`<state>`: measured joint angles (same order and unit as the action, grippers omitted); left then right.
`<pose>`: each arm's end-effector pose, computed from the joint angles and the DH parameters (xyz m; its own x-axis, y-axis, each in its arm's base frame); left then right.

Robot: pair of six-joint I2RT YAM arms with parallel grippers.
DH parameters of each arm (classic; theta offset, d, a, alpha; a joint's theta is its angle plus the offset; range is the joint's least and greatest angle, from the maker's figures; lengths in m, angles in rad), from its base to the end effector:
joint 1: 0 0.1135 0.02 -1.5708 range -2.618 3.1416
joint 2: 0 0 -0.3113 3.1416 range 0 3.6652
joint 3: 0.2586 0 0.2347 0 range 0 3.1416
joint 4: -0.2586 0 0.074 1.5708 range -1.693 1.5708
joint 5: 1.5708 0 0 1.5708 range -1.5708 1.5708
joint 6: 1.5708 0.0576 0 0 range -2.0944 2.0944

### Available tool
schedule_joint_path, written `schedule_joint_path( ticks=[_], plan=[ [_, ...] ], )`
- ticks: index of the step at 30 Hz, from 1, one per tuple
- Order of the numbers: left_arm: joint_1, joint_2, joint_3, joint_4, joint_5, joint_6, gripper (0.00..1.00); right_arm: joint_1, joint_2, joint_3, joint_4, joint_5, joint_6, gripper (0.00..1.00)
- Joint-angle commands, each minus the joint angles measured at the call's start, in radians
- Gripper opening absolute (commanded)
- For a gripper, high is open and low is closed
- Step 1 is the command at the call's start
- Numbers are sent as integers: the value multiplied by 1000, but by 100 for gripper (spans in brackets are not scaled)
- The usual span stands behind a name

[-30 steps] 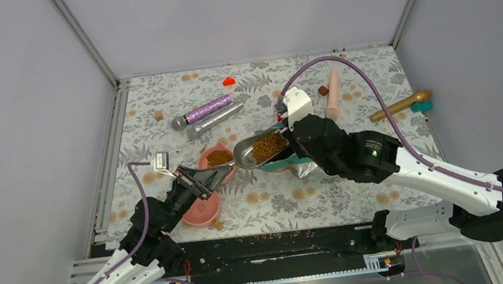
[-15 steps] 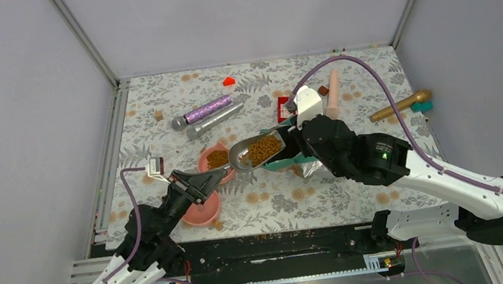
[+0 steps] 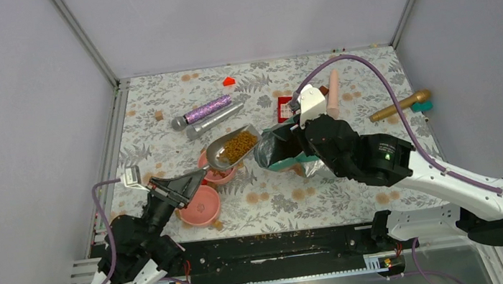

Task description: Serve the pet food

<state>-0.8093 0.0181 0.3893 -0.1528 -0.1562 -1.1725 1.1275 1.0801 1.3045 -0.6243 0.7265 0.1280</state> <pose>0.0246 -0.0128 0.2857 -0.5045 -0.7904 -0.3476 0.3745 0.1624 -0.9129 0.1156 0.1543 0.4515 -0.2183 -0.2373 -0.9466 -0.3881 0.9111 -0.1389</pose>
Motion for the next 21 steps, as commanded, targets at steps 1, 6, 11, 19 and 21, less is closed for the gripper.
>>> schedule_joint_path(
  ticks=[1, 6, 11, 19, 21],
  plan=[
    [7, -73, 97, -67, -135, 32, 0, -5, -53, 12, 64, 61, -5, 0],
    [7, -102, 141, -223, -262, 15, 0, -4, -50, 15, 66, 59, -8, 0],
    [8, -90, 180, -369, -346, -9, 0, -4, -51, 15, 66, 63, -13, 0],
    [7, -11, 228, -513, -427, -14, 0, -5, -46, 7, 68, 69, -16, 0],
    [7, 43, 249, -540, -445, -10, 0, -4, -50, -4, 82, 70, -15, 0]
  ],
)
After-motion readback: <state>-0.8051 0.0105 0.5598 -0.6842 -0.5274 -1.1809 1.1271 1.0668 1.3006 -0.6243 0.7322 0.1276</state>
